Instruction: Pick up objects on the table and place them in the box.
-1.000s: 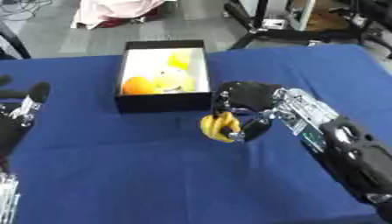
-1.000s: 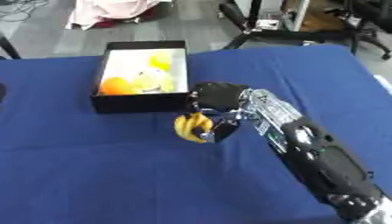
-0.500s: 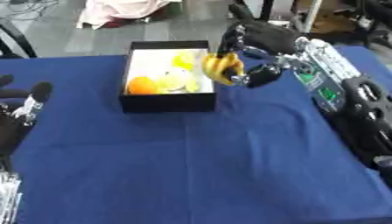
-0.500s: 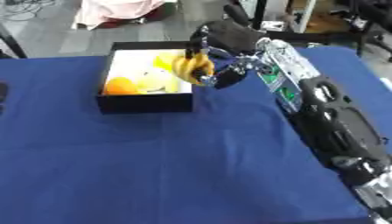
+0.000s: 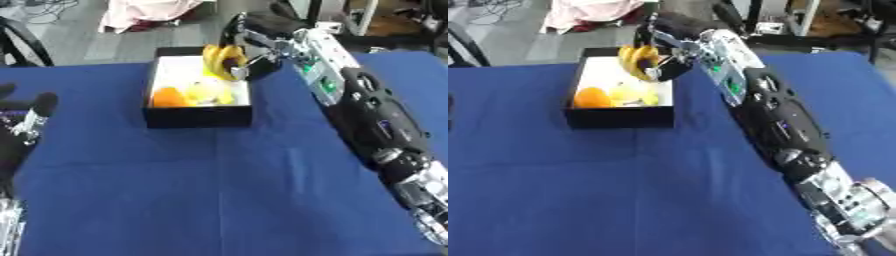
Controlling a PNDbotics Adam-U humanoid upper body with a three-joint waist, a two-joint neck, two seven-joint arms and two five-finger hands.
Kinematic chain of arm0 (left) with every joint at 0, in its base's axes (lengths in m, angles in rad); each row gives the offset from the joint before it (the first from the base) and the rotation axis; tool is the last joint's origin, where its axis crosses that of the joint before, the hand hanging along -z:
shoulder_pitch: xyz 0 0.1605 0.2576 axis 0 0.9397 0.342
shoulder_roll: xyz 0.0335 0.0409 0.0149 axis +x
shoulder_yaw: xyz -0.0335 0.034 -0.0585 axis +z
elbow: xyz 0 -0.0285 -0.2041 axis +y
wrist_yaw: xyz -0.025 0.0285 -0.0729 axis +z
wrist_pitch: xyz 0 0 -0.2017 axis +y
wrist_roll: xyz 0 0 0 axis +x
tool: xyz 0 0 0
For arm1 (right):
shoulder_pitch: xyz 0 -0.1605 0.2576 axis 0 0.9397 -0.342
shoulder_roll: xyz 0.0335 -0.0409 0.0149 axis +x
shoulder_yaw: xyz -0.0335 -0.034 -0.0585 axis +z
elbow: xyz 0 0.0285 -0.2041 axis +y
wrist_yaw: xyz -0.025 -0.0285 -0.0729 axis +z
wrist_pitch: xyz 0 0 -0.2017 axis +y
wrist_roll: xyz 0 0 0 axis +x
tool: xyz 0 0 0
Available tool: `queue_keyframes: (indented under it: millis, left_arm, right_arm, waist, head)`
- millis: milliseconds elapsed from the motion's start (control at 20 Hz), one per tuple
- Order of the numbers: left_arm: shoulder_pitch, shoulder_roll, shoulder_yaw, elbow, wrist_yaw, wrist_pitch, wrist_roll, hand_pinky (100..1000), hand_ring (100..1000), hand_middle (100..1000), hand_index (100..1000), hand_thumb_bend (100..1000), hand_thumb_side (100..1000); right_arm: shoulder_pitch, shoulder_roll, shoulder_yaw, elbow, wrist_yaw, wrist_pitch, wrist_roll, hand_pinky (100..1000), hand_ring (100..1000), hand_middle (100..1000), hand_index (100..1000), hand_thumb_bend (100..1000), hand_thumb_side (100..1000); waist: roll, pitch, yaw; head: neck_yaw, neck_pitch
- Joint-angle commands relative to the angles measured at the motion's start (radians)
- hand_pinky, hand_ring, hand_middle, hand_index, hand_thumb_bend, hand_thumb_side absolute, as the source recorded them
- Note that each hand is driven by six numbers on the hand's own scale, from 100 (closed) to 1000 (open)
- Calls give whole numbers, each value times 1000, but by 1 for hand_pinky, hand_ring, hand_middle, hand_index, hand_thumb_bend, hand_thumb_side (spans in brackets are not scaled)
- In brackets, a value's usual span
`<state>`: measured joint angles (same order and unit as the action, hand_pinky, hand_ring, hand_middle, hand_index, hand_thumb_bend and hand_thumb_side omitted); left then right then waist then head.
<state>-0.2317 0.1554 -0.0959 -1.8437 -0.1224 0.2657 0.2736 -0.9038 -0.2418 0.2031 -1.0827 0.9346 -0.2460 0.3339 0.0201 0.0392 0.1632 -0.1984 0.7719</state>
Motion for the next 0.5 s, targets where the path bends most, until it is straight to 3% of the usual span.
queue_keyframes:
  millis: [50,200,350,500]
  left_arm:
    - [-22,-1,-7,-22,2,-3,-11,597,499,547,813,927,612]
    - [-23,-4,-9,-23,3,-3,-14,597,499,547,813,931,611]
    - [-24,-5,-11,-24,3,-4,-16,597,499,547,813,925,613]
    - [-24,-4,-10,-24,2,-5,-15,597,499,547,813,926,613]
  right_arm:
    - [-31,37,-48,70,50,32,-44,870,763,620,644,100,141]
    - [-41,62,-68,155,99,30,-96,884,795,736,823,100,132]
    - [-44,75,-67,242,152,18,-150,906,841,840,943,100,528]
    - [-52,77,-61,310,205,9,-203,924,868,899,976,100,767]
  waist:
    - [16,4,7]
    - [15,5,11]
    - [14,5,11]
    - [11,4,10]
  head:
    - [-12,-2]
    - [-12,-2]
    - [-10,-2]
    - [-8,-2]
